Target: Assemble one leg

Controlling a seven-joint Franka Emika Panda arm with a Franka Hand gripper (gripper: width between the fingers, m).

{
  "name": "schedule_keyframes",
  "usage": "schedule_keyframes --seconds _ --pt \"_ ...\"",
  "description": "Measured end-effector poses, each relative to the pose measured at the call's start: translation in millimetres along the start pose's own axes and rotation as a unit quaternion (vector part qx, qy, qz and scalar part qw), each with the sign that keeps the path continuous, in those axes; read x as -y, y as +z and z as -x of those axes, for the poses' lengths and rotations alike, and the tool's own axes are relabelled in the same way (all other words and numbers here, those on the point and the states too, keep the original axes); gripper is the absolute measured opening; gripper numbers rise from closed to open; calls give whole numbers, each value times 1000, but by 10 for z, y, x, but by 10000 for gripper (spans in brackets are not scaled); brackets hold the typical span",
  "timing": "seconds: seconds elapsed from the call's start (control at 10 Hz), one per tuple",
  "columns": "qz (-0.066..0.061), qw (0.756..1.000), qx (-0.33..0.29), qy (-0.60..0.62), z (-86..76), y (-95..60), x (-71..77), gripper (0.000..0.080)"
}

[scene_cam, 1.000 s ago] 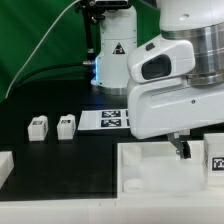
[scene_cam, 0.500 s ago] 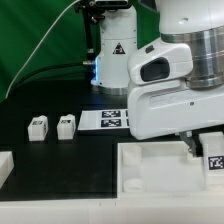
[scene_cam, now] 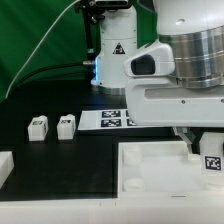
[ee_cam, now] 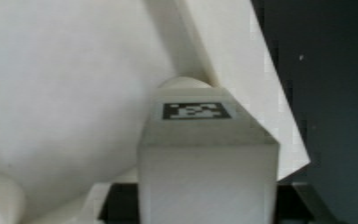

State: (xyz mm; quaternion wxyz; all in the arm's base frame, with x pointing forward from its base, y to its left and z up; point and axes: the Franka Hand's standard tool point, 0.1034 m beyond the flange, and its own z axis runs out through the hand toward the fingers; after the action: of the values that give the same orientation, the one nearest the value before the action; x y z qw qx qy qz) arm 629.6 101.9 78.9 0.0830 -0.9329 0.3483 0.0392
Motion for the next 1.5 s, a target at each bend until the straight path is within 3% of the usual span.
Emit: schedule_keyframes --seconds 0.2,0.4,0.5,0.6,0.8,0.9,1.0,1.1,1.2,1.5 --pt "-41 977 4 208 -16 0 -61 291" --pt "-60 933 18 355 40 21 -64 292" --pt "-65 904 24 422 77 31 -27 292" --pt "-64 893 24 445 90 30 -2 294" --pt "-64 903 23 425 90 34 -6 294" --pt "-65 912 22 405 92 38 -6 395" --pt "-56 925 22 376 119 41 1 530" --pt "-26 964 24 265 168 20 52 530" --pt "-23 985 17 169 143 -7 129 628" --pt "-26 1000 8 0 118 18 87 648"
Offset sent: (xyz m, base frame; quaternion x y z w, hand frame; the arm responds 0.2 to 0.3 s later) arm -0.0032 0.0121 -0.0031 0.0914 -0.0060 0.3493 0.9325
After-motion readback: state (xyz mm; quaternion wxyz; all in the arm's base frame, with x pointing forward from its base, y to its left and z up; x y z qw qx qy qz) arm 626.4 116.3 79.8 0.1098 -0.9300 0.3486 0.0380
